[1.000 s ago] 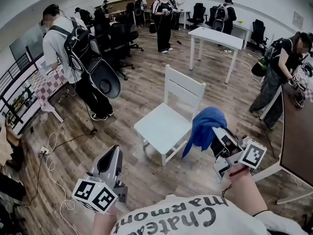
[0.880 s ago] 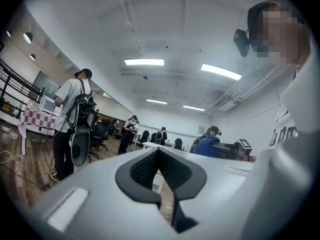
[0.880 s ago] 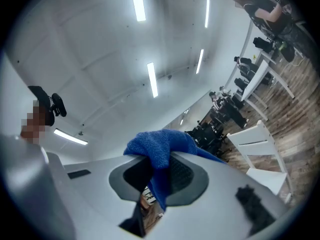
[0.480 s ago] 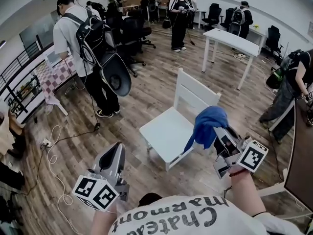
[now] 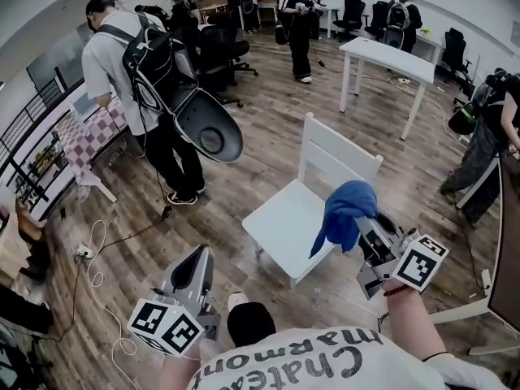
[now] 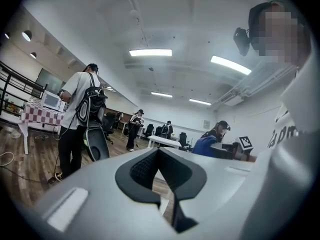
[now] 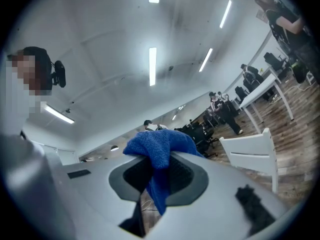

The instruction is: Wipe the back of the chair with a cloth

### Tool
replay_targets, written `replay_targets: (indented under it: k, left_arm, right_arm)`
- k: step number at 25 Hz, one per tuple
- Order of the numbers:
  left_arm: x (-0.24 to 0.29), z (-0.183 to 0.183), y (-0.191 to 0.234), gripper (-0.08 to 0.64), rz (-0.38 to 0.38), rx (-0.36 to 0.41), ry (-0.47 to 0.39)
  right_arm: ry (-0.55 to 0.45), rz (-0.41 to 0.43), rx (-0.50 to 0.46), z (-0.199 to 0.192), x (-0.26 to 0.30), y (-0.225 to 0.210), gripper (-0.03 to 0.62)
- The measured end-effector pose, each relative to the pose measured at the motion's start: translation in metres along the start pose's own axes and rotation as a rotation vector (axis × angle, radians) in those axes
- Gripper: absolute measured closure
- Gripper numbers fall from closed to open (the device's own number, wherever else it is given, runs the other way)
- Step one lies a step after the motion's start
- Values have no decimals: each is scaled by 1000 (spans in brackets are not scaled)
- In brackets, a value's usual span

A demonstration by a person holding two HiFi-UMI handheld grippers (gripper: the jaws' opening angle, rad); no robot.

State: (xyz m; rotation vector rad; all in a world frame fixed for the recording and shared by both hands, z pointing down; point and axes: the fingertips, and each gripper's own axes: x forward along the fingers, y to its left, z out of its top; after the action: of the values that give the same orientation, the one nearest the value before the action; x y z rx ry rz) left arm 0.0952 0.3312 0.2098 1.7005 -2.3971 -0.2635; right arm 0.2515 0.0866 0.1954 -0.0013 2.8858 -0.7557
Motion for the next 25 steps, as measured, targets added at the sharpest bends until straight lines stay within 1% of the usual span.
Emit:
replay_targets:
  k: [4, 9, 13, 18, 22, 25]
  left_arm:
    - [18, 4, 66, 551, -41, -24, 13]
    - [86, 19, 86, 551, -134, -24, 41]
    - [111, 37, 132, 552, -207, -22, 55]
    - [144, 56, 174, 551, -276, -14, 78]
    - [173, 73, 190, 551, -350, 9, 91]
    - [189, 81, 198, 551, -391, 30, 102]
  right_arm:
    - [-5, -36, 14, -29, 48, 8, 525]
    - [-22, -85, 58, -26, 86, -21, 525]
    - [-30, -125, 48, -40, 136, -12, 525]
    - [-47, -170, 38, -43, 187, -12, 525]
    - [-85, -226, 15, -39, 207, -15, 525]
    - [-116, -252, 8, -35, 217, -18, 525]
